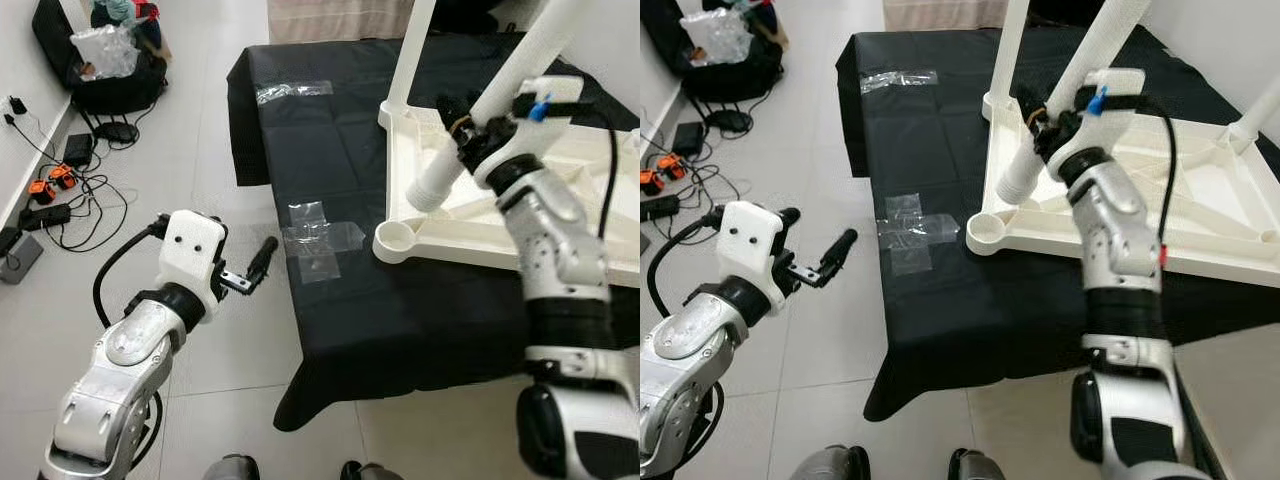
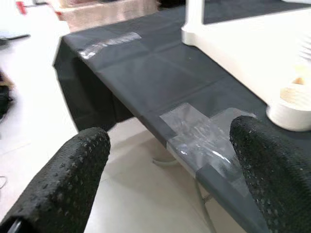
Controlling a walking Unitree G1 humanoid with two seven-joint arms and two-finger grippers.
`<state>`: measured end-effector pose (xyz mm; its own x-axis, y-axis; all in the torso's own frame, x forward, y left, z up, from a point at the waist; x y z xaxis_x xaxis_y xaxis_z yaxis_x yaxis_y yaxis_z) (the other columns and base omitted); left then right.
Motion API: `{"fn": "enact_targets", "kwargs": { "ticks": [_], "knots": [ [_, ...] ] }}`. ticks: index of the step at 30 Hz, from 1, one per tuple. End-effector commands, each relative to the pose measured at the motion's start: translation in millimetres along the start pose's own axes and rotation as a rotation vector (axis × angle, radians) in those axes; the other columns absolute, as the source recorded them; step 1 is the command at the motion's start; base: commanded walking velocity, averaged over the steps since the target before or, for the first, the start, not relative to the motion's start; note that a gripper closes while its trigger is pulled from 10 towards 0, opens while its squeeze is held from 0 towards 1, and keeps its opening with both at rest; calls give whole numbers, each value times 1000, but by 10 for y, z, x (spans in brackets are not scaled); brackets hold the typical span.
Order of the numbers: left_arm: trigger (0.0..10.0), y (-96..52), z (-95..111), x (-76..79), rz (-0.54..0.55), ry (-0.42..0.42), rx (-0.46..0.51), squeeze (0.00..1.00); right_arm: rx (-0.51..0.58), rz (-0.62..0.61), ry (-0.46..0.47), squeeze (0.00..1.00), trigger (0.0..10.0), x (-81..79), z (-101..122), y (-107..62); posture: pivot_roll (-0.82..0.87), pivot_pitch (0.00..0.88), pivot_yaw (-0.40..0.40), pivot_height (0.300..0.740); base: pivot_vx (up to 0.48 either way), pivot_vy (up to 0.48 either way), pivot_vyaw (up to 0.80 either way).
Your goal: Building children table
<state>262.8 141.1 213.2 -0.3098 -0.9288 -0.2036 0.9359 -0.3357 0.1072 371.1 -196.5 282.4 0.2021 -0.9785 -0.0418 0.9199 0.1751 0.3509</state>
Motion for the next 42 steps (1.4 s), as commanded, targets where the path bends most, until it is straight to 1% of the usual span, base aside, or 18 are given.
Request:
{"fn": "enact_targets", "kwargs": {
  "ticks": [1, 2, 3, 4, 5, 6, 10, 12, 22, 25, 30, 36, 40, 41, 42],
  "knots": [
    [10000, -1, 45, 18, 23, 16, 30, 0, 75, -20, -100, 0, 10000, -83, 115, -2, 56, 148, -30, 740, 0, 0, 0],
    [10000, -1, 45, 18, 23, 16, 30, 0, 75, -20, -100, 0, 10000, -83, 115, -2, 56, 148, -30, 740, 0, 0, 0],
    [10000, 11, 50, 18, 37, 16, 32, 0, 85, -17, -135, 0, 10000, -140, 106, -7, 54, 150, -31, 740, 0, 0, 0],
    [10000, 24, 57, 16, 52, 2, 42, 0, 89, -16, -145, 0, 10000, -184, 89, -5, 56, 152, -33, 740, 0, 0, 0],
    [10000, 24, 57, 16, 52, 2, 42, 0, 89, -16, -145, 0, 10000, -184, 89, -5, 56, 152, -33, 740, 0, 0, 0],
    [10000, 42, 72, 10, 69, -15, 54, 0, 87, -16, -140, 0, 10000, -226, 65, -2, 54, 152, -36, 740, 0, 0, 0],
    [10000, 56, 87, -1, 84, -6, 59, 0, 102, -36, -157, 0, 10000, -234, 73, 1, 53, 152, -39, 740, 0, 0, 0],
    [10000, 62, 118, -40, 113, -4, 79, 0, 122, -43, -162, 0, 10000, -257, 112, 10, 51, 154, -41, 740, 0, -133, 0],
    [10000, 84, 139, -53, 120, -5, 94, 0, 163, -58, -168, 0, 10000, -301, 209, 41, 50, 154, -43, 740, 322, -304, 0],
    [10000, 86, 138, -51, 114, -6, 94, 0, 166, -52, -165, 0, 10000, -311, 221, 48, 51, 154, -43, 740, 382, -285, 0],
    [10000, 103, 107, -86, 141, -6, 68, 0, 171, -44, -161, 0, 10000, -333, 224, 58, 51, 152, -43, 740, 0, 0, 0],
    [10000, 106, 98, -97, 148, -3, 70, 0, 169, -15, -129, 0, 10000, -377, 235, 80, 52, 151, -41, 740, 0, 0, 0],
    [10000, 91, 85, -32, 136, -24, 66, 0, 139, 146, 3, 0, 10000, -525, 250, 118, 54, 150, -44, 740, 0, 0, 0],
    [10000, 91, 85, -32, 136, -24, 66, 0, 139, 146, 3, 0, 10000, -525, 250, 118, 54, 150, -44, 740, 0, 0, 0],
    [10000, 79, 73, 15, 120, -34, 61, 0, 132, 179, 2, 0, 10000, -557, 250, 119, 53, 149, -46, 740, 0, 0, 0]
  ]
}}
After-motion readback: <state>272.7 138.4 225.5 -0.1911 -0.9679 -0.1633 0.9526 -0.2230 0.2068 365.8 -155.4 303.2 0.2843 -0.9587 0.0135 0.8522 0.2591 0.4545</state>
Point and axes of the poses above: a point about 5 cm out from each wrist's last joint towards the gripper, its own y axis pointing out of the wrist towards the gripper, its own z axis along the axis of the wrist's last joint, x = y × z, the point moved 1 cm from there along y, pointing out of the wrist towards the gripper, and after that the axes turned 2 degrees about y, right-handed, at the moved point
